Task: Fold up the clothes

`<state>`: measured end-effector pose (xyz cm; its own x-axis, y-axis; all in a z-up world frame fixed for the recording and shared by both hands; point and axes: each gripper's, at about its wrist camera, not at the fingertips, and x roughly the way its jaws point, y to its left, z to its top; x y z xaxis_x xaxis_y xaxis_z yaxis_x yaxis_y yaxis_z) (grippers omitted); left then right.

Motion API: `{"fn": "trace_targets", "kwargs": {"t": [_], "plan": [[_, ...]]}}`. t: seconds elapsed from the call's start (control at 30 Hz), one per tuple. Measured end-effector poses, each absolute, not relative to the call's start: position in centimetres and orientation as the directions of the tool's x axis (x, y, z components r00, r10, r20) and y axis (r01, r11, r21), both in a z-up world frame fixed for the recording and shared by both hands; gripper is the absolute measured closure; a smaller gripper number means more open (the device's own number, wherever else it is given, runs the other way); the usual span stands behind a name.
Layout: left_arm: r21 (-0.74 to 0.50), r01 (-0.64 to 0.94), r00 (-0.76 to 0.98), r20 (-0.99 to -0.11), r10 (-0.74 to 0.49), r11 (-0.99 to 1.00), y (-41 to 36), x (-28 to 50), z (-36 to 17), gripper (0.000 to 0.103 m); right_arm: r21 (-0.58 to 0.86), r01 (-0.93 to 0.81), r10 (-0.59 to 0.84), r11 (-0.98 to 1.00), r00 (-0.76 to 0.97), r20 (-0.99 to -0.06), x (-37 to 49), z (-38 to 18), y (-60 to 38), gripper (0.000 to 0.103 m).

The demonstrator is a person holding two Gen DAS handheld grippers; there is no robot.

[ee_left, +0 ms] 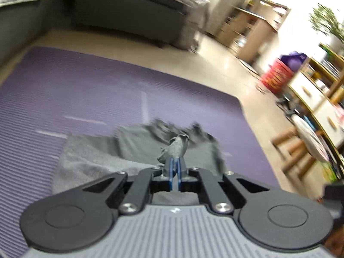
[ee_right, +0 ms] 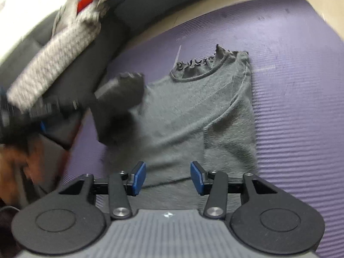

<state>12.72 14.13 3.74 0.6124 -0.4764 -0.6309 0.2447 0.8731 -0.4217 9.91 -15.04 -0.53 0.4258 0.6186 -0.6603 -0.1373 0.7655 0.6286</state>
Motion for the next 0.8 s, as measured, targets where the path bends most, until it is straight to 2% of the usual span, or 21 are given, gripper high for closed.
{"fn": "trace_targets", "kwargs": {"t": [0.17,0.3,0.4,0.67,0.8], "plan": [[-0.418,0.313,0.499,-0.692,-0.522,0.853,10.3,10.8,1.5,0.100,0.744,-0.027,0.680,0.668,0.428,-0.595,10.2,-1.3,-16.2,0.048],[-0.389,0.361,0.415,-0.747,-0.519,0.848,7.3,9.3,-1.1,0.100,0.729,0.024,0.656,0.684,0.419,-0.628,10.2,-2.1,-16.3,0.048],[-0.351,0.406,0.417,-0.750,-0.513,0.844,6.4,8.3,-1.2,0.100,0.723,0.055,0.648,0.689,0.401,-0.648,10.1,-3.1,-16.3,0.048],[-0.405,0.446,0.360,-0.735,-0.574,0.798,5.4,7.6,-0.7,0.100,0.762,0.131,0.677,0.634,0.381,-0.629,10.1,-5.0,-16.3,0.048],[-0.418,0.453,0.338,-0.737,-0.585,0.788,5.3,7.2,-1.0,0.099,0.754,0.126,0.679,0.645,0.358,-0.641,10.0,-5.9,-15.6,0.065]]}}
